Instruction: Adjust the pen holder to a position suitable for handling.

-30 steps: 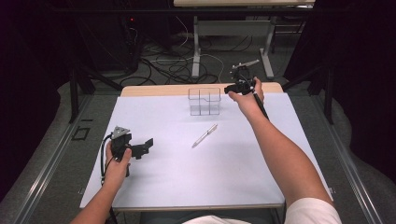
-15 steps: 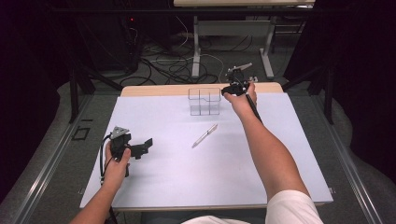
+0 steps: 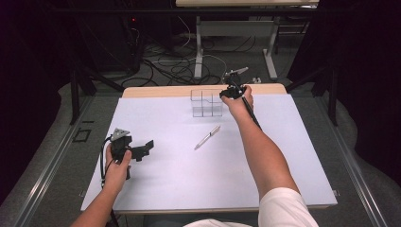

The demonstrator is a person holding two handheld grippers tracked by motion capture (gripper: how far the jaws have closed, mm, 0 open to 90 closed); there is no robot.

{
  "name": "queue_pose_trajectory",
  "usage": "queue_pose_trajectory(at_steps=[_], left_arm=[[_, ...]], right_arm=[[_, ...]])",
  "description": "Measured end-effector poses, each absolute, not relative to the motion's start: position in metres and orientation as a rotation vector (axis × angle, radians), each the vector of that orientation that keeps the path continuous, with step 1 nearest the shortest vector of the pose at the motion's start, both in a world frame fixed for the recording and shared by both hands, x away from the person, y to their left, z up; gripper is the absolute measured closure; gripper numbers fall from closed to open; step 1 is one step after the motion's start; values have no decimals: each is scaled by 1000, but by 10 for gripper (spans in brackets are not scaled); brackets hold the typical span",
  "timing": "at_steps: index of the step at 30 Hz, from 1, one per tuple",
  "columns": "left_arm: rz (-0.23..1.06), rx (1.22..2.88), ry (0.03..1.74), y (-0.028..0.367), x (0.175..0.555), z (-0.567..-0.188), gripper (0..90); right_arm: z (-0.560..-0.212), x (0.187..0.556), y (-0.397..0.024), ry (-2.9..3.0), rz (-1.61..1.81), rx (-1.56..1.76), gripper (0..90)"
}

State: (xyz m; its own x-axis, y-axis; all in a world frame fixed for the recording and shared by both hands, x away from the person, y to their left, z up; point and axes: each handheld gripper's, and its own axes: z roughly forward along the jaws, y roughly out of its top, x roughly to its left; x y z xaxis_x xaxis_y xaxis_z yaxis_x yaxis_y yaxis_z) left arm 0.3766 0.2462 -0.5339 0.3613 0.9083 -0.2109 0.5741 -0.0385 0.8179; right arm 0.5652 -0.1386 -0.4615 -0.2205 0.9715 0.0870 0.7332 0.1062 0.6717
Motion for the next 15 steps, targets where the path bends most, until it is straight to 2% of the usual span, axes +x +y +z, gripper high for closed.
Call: queue_pose_trajectory(at_steps=[9,15], left_arm=[[458,1729,1331,247,377,-534,4],[453,1729,1333,248,377,-534,4]], right_arm=[[-469,570,-126,2042,859,1657,633],[-474,575,-121,2041,828,1667,697]])
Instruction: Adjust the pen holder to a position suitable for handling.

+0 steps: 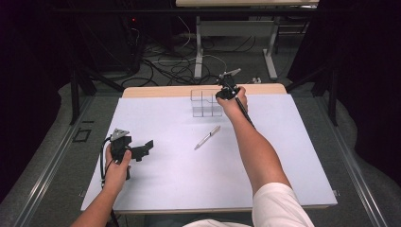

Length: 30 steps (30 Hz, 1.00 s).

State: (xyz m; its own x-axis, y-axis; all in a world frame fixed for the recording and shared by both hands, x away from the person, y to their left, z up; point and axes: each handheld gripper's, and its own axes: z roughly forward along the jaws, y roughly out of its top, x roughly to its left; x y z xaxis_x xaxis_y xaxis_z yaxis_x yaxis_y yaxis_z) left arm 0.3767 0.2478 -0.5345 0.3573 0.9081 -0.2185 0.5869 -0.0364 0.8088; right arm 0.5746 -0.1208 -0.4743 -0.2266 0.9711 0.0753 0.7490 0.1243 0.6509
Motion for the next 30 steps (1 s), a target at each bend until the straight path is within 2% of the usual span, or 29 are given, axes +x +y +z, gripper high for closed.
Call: queue_pose_trajectory(at_steps=[12,30], left_arm=[[445,1728,1328,248,377,-535,4],[437,1727,1332,248,377,-536,4]], right_arm=[[-482,578,-118,2017,759,1705,807],[-480,580,-115,1896,723,1854,880]])
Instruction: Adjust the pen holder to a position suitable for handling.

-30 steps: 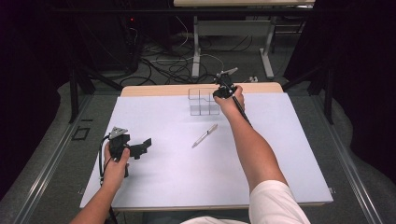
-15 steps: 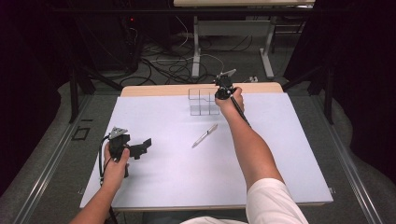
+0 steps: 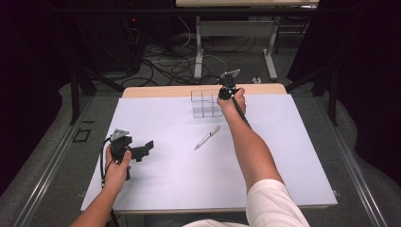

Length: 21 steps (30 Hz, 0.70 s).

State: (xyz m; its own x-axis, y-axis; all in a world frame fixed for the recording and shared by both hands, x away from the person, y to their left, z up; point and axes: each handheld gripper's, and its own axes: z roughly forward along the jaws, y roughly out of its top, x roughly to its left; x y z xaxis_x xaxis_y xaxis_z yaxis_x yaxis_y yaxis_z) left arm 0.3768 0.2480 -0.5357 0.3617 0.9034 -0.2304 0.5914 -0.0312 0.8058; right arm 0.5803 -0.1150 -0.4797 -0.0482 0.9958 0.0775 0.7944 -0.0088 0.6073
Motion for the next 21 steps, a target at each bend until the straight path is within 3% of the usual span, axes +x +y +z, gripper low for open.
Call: queue_pose_trajectory(at_steps=[21], left_arm=[[430,1731,1338,248,378,-537,5]], right_arm=[[-469,575,-129,1832,726,1869,884]])
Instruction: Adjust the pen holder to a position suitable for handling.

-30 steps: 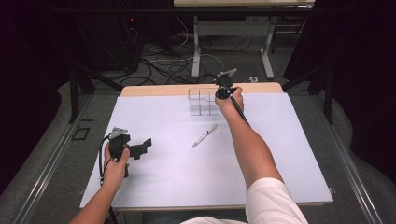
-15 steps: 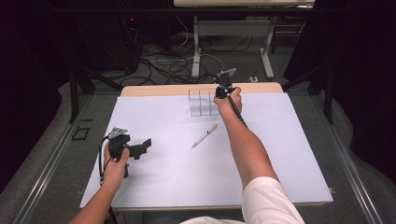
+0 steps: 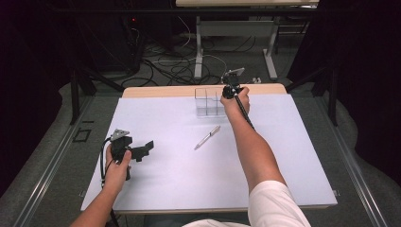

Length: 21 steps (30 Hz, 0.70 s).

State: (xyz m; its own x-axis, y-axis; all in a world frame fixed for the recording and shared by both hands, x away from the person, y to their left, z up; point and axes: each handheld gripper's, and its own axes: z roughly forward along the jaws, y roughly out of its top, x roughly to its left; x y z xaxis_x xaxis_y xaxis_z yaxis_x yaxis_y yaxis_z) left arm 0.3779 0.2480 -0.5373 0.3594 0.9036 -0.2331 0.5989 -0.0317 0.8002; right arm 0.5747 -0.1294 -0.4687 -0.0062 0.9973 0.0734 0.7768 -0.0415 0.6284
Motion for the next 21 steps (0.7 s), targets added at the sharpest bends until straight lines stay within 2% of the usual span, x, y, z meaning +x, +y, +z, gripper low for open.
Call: queue_pose_trajectory(at_steps=[21], left_arm=[[443,1745,1338,245,379,-539,5]], right_arm=[[-457,544,-174,1813,751,1906,882]])
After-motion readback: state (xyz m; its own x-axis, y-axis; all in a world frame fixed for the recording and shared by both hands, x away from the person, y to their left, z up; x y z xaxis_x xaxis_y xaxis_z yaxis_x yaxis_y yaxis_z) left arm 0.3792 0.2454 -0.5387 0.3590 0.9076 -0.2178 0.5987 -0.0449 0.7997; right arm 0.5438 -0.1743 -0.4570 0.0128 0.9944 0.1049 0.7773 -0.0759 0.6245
